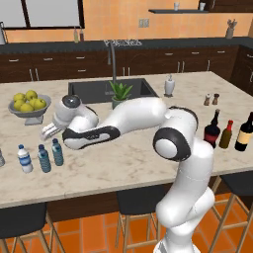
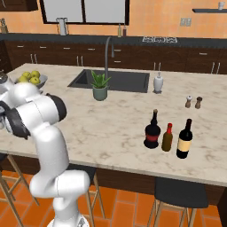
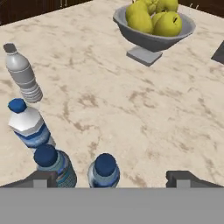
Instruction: Move the plastic bottles in the middle to the plastics group, and the glass bottles in the middle to the glass group.
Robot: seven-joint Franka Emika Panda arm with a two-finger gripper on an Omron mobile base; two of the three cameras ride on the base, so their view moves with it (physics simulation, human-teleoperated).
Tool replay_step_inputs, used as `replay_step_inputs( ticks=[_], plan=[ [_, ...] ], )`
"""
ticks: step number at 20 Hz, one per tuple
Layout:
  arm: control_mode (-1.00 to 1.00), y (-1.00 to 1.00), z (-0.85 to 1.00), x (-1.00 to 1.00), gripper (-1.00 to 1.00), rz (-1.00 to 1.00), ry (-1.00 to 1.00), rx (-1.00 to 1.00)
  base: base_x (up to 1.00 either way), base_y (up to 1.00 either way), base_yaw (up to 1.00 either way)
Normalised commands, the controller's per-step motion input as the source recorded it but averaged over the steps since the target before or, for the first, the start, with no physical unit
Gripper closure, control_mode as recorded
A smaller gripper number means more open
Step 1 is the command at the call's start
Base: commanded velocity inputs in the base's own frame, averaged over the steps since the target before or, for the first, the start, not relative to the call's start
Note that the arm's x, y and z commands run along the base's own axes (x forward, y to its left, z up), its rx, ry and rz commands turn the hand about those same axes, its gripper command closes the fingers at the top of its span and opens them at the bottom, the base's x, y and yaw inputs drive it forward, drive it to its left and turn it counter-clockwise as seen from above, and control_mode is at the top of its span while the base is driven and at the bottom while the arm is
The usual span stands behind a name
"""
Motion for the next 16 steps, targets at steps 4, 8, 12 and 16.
replay_step_inputs(
  ticks=[4,8,12,16],
  plan=[
    [-1.0,-0.46,0.77,-0.19,-1.0,-0.09,0.21,0.0,0.0,0.0,0.0],
    [-1.0,-0.74,0.52,-0.51,-1.0,-0.12,0.15,0.0,0.0,0.0,0.0],
    [-1.0,-0.84,0.6,-0.79,-1.0,-0.18,0.05,0.06,0.0,0.0,0.0],
    [-1.0,-0.88,0.7,-0.81,-1.0,-0.18,0.03,0.08,0.0,0.0,0.0]
  ],
)
